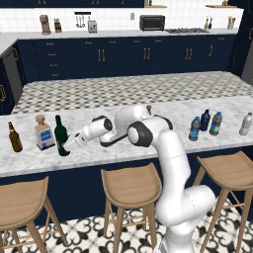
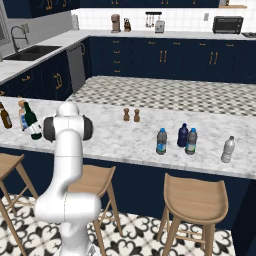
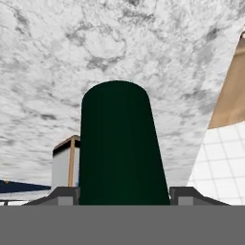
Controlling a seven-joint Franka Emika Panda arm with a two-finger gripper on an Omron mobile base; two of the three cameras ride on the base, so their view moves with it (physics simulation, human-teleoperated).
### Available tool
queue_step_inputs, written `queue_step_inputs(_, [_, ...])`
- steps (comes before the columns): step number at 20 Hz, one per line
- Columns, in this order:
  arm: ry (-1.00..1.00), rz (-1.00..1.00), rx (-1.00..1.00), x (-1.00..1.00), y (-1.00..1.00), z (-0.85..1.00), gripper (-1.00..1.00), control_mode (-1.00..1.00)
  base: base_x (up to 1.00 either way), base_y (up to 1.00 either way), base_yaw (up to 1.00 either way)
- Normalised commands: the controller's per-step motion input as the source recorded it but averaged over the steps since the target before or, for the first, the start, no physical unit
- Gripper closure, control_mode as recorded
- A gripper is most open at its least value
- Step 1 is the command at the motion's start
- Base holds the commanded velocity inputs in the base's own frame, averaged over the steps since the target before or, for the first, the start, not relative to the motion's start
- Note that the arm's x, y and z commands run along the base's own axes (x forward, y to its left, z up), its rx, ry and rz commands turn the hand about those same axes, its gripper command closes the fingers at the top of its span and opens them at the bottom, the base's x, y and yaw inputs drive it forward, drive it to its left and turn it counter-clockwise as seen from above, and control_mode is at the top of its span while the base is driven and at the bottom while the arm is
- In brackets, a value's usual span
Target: Move the plastic bottles in the middle to the plastics group, and the glass bottles in the middle to the glass group.
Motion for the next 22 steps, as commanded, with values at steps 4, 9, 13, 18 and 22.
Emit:
queue_step_inputs(4, [0.15, 0.2, 0.01, 0.59, 0.0, -0.17, 1.0, -1.0, 0.0, 0.0, 0.0])
queue_step_inputs(9, [0.12, 0.18, 0.07, 0.63, 0.0, -0.16, 1.0, -1.0, 0.0, 0.0, 0.0])
queue_step_inputs(13, [0.06, 0.19, 0.11, 0.57, 0.0, -0.2, 1.0, -1.0, 0.0, 0.0, 0.0])
queue_step_inputs(18, [0.04, 0.2, 0.1, 0.45, -0.05, -0.26, 1.0, -1.0, 0.0, 0.0, 0.0])
queue_step_inputs(22, [0.05, 0.2, 0.05, 0.36, -0.14, -0.28, 1.0, -1.0, 0.0, 0.0, 0.0])
